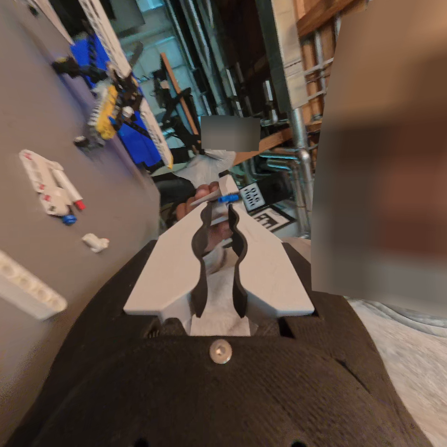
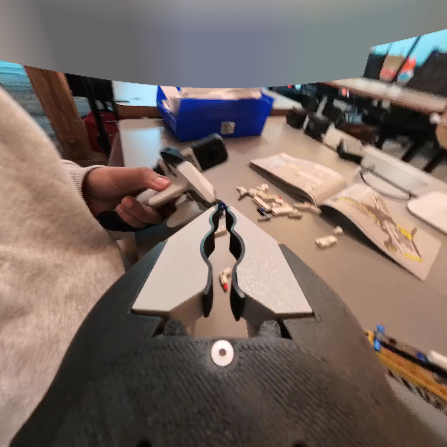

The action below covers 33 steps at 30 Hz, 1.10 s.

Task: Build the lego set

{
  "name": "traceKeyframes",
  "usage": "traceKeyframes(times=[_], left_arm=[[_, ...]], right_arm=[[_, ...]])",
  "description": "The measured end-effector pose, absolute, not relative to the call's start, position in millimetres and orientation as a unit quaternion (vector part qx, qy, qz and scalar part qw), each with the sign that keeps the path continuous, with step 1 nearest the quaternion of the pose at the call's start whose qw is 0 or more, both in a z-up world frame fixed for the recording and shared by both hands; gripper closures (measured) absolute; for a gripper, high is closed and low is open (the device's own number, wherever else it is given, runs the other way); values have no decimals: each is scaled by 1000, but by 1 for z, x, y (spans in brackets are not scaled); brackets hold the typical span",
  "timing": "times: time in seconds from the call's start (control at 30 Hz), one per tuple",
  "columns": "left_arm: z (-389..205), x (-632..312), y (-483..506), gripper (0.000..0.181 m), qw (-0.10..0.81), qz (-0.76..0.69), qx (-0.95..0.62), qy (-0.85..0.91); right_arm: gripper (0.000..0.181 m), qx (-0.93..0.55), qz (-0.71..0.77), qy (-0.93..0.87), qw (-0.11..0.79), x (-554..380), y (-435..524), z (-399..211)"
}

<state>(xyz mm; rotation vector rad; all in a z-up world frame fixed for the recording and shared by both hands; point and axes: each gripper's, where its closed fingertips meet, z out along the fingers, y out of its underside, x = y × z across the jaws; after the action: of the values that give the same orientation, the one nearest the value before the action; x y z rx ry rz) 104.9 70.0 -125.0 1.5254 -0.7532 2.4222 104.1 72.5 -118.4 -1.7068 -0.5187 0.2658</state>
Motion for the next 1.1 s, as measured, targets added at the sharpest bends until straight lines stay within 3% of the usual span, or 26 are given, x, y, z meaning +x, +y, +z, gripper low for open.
traceKeyframes(times=[0.03,0.2,0.4,0.67,1.1], left_arm=[[-131,106,75,164,67,803,530,-264],[-151,101,99,161,-94,712,595,-361],[-147,86,110,162,-158,704,582,-374],[-139,75,129,159,-140,753,564,-310],[-141,78,128,159,-134,750,569,-311]], right_arm=[[178,-771,116,-204,592,114,77,-126],[178,-905,139,-191,353,135,71,-188],[178,-938,107,-254,210,122,75,-213],[178,-944,81,-278,160,113,79,-218],[178,-946,90,-256,177,116,76,-215]])
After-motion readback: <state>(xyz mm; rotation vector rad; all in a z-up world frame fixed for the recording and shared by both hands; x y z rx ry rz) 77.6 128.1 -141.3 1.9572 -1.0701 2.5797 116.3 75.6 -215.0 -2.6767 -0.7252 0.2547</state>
